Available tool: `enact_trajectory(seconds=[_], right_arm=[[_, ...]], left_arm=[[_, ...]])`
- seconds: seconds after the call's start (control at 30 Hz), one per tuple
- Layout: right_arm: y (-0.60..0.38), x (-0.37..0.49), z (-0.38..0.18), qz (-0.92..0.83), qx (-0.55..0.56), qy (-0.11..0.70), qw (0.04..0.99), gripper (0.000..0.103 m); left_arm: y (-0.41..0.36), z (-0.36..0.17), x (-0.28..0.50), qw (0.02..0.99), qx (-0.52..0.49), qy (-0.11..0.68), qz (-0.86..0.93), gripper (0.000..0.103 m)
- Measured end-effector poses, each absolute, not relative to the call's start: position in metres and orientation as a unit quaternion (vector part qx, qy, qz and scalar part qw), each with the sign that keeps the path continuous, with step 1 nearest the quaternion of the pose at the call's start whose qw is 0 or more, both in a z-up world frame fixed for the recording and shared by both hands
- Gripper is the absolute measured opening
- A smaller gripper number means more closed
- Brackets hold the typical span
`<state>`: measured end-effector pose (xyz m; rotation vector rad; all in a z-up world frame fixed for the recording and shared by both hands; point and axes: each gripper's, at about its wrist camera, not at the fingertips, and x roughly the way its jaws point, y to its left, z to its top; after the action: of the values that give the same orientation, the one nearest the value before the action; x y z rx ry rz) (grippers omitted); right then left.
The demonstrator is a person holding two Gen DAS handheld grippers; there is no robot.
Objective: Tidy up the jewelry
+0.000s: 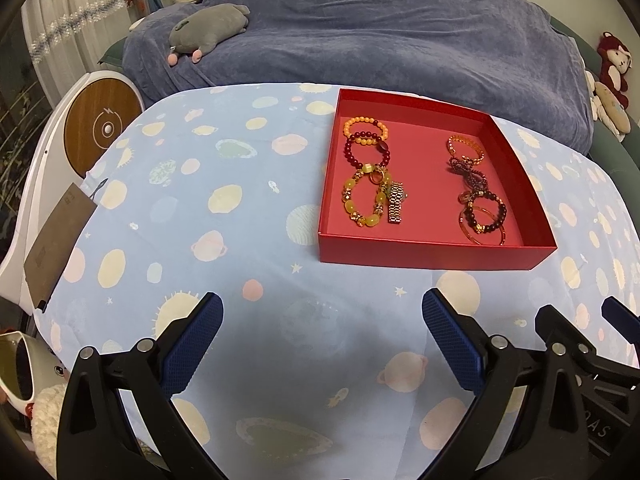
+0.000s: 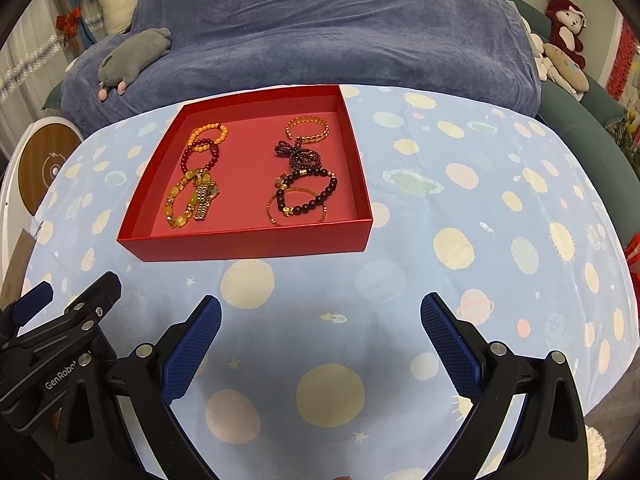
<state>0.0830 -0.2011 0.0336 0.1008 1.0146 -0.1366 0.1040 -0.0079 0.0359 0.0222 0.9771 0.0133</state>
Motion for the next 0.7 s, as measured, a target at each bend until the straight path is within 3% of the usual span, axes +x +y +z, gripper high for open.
enact_trajectory(seconds=[0.7], right_arm=[[-0.2003,0.0846,0.0367,-0.071,0.046,0.485,0.87,0.096]], left_arm=[[-0.0079,0.0401,0.1048,0.884,0.006,0.467,0.007,0.095]])
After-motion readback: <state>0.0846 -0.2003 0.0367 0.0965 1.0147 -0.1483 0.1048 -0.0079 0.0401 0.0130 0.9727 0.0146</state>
